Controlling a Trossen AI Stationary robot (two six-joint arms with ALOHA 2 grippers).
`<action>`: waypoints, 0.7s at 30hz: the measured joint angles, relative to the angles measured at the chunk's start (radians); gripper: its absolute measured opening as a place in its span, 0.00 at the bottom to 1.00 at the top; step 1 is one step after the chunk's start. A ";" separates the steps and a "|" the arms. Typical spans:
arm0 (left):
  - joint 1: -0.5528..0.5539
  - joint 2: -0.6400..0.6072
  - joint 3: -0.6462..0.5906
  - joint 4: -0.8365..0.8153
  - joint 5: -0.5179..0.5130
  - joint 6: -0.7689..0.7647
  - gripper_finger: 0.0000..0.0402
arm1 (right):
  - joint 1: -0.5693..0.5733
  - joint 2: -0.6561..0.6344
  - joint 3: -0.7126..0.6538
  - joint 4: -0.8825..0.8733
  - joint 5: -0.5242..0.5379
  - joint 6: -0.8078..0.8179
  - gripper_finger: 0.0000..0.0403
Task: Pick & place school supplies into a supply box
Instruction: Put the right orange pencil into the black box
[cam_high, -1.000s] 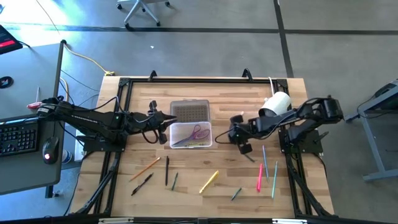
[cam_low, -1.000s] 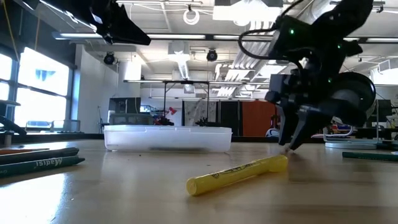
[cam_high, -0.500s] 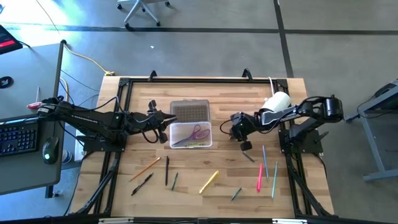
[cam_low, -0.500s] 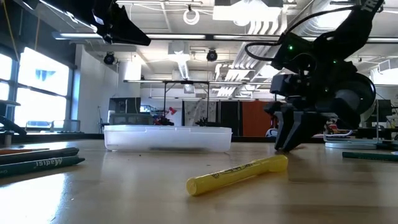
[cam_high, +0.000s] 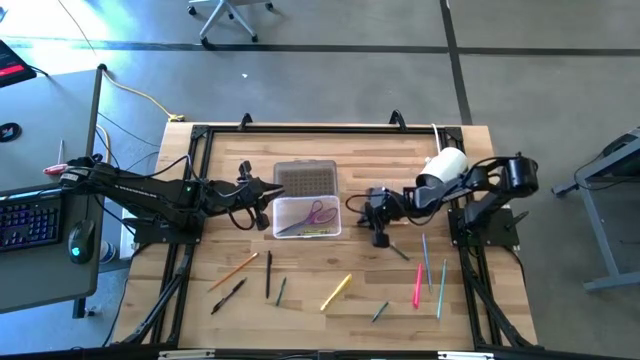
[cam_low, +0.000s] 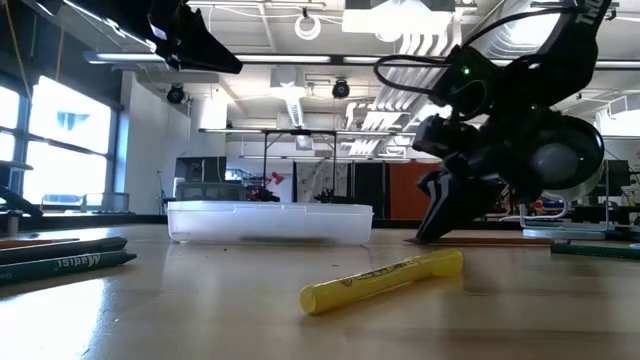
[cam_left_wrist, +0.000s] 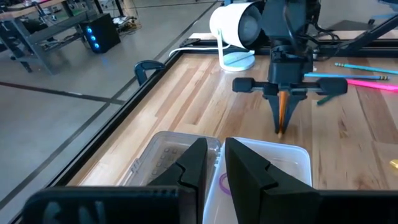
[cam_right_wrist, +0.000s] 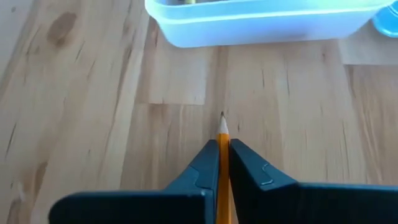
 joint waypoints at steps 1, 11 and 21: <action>0.000 0.000 0.000 0.000 0.001 0.000 0.23 | 0.009 0.000 0.000 0.004 0.009 0.021 0.03; 0.000 0.000 0.000 0.000 0.004 -0.003 0.23 | 0.113 0.002 -0.003 0.021 0.238 0.065 0.21; 0.000 0.000 0.000 0.001 0.006 -0.003 0.23 | 0.120 0.002 -0.003 0.014 0.242 0.072 0.23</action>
